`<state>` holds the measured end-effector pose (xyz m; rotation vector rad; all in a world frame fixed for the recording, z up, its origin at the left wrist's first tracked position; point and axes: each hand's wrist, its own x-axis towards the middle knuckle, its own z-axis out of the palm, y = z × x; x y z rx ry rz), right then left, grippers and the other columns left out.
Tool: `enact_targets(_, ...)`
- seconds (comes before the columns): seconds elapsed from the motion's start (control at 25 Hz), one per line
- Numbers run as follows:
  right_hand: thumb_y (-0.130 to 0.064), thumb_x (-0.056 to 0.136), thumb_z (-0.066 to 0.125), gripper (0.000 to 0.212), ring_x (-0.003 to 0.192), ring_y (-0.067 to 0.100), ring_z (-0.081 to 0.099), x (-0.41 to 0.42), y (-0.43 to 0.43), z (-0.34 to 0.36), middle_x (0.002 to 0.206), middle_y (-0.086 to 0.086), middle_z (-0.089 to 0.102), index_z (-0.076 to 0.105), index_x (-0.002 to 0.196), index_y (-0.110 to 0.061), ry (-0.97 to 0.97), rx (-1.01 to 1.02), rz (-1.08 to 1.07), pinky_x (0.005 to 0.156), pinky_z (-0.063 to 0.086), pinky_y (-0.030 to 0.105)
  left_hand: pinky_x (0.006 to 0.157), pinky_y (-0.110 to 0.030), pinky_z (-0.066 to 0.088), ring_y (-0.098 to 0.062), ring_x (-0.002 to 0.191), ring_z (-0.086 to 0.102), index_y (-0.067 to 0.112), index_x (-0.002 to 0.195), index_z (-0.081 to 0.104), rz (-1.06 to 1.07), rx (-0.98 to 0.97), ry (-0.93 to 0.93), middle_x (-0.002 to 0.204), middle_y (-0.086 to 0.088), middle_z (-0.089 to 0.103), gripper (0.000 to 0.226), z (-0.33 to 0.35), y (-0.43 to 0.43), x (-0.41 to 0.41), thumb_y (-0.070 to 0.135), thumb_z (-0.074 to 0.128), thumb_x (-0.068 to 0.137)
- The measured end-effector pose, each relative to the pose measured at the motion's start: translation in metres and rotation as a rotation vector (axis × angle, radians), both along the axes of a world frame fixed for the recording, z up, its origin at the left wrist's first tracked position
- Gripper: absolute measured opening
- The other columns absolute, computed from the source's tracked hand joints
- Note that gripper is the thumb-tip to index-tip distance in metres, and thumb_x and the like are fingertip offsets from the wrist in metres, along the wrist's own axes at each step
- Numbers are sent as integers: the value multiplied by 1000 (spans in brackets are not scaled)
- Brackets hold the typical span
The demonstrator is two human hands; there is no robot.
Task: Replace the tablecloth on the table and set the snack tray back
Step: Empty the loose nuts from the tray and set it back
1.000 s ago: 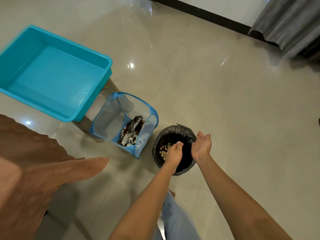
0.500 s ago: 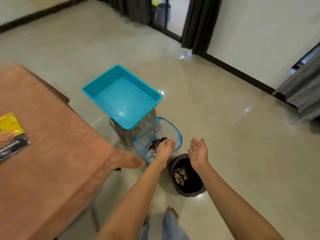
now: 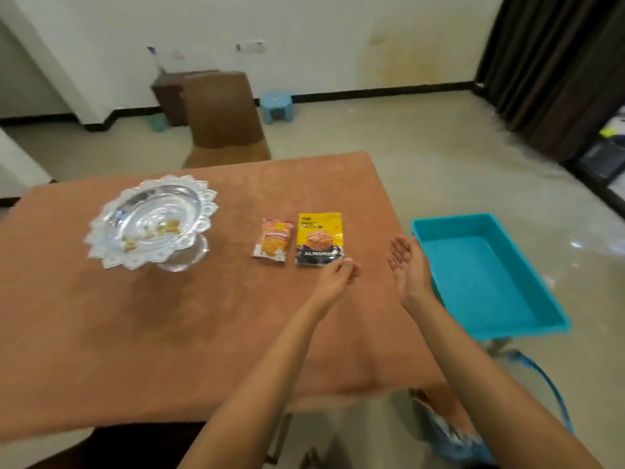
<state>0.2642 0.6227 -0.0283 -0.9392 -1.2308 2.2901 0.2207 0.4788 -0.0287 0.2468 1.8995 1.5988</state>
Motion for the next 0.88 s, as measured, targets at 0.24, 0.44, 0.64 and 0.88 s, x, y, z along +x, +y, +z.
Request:
enact_targets(0.24,-22,102,39,24,112,16,54,-152,-182,24,118,8,58,56,112,-10,117,97,438,84,47,21,74,-21,49,-12,81,62,16,90,65,521,58,128,88,-2,67,26,21,-166,-111,21,42,101)
enact_targets(0.44,-28,104,33,33,122,11,45,-237,-287,30,131,-6,50,48,132,-18,172,612,904,102,36,26,86,-23,50,-11,93,65,27,92,66,787,-25,326,95,5,70,16,34,-268,-157,29,50,96)
enact_targets(0.64,-35,104,26,60,148,23,-1,-325,-363,16,160,14,1,6,151,-4,261,1522,1399,118,-2,38,107,-25,31,-27,129,42,16,114,57,1044,-584,501,123,-4,58,26,19,-349,-190,10,56,88)
enact_targets(0.88,-47,100,19,72,145,28,-17,-369,-428,-21,157,15,-18,-9,150,-4,-52,1762,1622,116,-12,42,117,-45,0,-32,147,-2,6,147,28,1002,-839,401,158,-18,12,54,-7,-410,-225,21,45,98)
